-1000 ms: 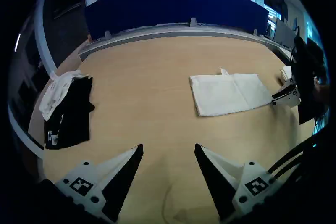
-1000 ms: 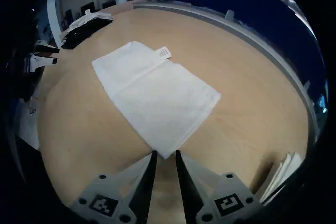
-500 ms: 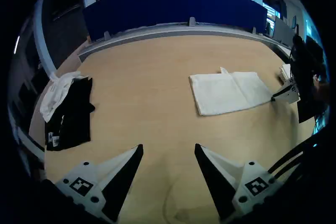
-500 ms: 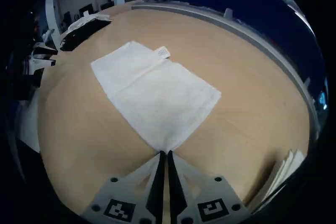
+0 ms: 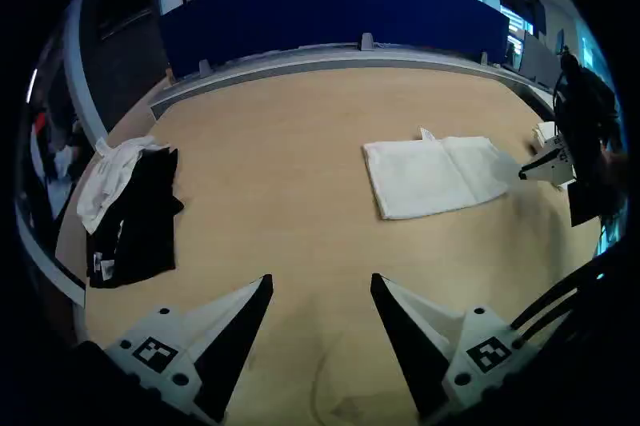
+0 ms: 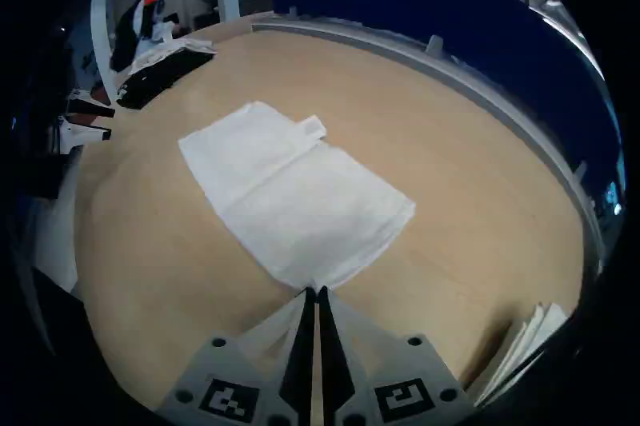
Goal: Fold towel
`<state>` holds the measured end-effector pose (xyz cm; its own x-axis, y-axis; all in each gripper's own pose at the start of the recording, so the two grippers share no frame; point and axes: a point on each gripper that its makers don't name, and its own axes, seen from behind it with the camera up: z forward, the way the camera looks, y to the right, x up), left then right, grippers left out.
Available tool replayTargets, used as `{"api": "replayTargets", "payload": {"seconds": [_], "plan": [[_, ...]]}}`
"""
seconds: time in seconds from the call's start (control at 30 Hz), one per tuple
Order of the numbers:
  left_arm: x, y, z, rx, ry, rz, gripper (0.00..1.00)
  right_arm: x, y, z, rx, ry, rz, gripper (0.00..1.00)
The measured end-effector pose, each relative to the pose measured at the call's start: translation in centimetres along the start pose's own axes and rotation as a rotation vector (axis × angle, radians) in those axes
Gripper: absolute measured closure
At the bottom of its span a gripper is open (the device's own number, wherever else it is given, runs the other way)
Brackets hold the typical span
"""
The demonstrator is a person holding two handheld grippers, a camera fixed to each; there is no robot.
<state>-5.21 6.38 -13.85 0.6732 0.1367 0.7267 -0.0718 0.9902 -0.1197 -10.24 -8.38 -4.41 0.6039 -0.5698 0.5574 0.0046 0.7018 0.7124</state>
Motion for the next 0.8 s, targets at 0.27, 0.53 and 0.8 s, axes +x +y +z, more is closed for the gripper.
{"api": "replayTargets", "payload": {"seconds": [0.27, 0.53, 0.8], "plan": [[0.3, -0.3, 0.0, -0.003, 0.011, 0.001, 0.10, 4.4, -0.5, -1.5, -0.006, 0.058, -0.058, 0.97], [0.5, -0.5, -0.4, -0.008, 0.018, -0.005, 0.10, 9.5, -1.1, -2.0, -0.006, 0.120, -0.099, 0.97], [0.7, -0.6, -0.6, -0.012, 0.025, -0.004, 0.10, 12.0, -2.1, -2.3, 0.003, 0.145, -0.135, 0.97]]}}
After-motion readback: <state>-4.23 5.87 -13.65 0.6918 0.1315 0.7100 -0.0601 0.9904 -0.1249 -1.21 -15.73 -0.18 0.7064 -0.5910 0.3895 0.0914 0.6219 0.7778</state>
